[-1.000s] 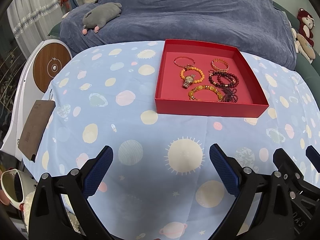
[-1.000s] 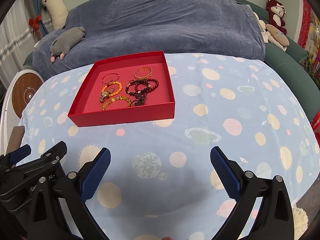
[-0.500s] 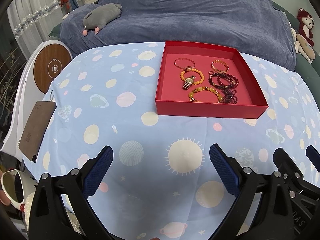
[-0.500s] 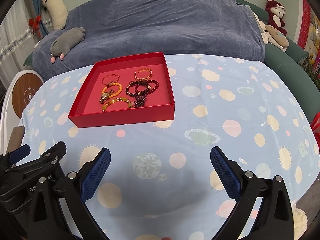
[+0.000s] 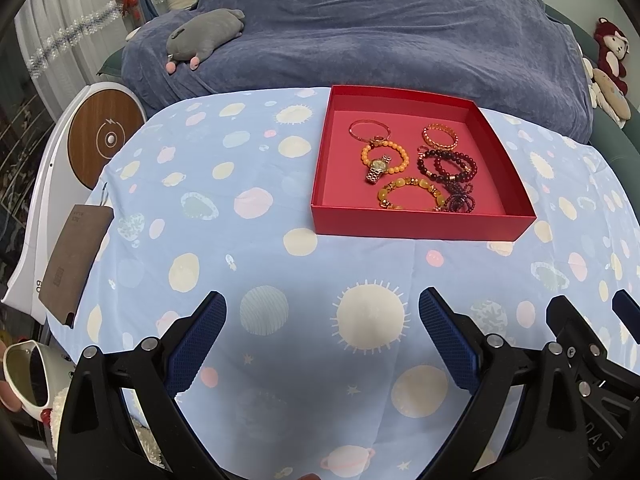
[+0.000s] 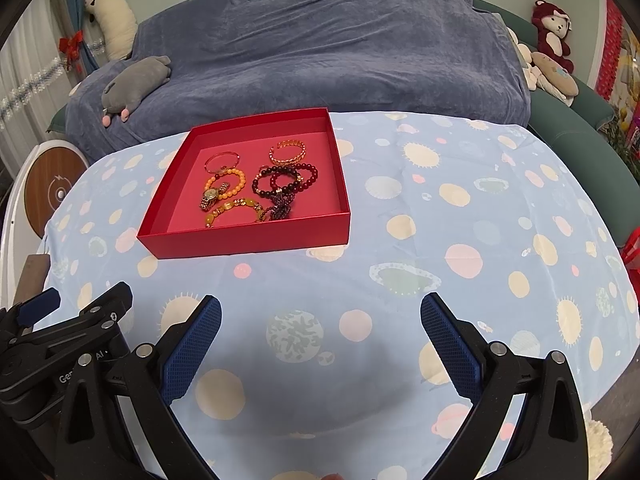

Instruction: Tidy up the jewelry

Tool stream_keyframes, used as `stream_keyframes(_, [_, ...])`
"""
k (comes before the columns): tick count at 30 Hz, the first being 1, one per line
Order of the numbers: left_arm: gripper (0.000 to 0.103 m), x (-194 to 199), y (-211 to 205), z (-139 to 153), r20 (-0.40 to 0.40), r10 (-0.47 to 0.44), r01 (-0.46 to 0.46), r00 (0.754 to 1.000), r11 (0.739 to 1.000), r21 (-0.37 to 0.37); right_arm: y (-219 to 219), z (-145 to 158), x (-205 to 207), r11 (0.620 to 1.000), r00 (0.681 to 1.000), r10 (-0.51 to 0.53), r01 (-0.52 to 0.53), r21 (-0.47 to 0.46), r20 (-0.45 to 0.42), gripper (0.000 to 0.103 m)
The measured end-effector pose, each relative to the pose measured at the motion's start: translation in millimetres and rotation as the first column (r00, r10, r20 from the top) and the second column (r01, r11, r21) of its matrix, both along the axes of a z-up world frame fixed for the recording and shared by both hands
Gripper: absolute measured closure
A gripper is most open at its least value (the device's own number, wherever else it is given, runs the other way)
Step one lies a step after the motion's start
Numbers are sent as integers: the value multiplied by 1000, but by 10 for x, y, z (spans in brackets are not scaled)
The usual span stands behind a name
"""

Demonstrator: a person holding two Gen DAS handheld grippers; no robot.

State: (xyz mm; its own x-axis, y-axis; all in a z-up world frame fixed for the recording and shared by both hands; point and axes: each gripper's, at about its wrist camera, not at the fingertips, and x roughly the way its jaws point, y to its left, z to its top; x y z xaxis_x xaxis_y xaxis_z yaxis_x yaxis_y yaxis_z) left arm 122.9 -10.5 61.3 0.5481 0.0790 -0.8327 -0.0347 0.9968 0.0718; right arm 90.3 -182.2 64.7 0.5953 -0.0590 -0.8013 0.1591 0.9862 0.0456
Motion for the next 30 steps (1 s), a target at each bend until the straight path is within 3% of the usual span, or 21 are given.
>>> stream_keyframes(30, [8, -7, -11, 40, 29, -16, 17, 999, 1000, -17, -30, 20, -8, 1000, 1000, -8, 8, 3, -1, 7])
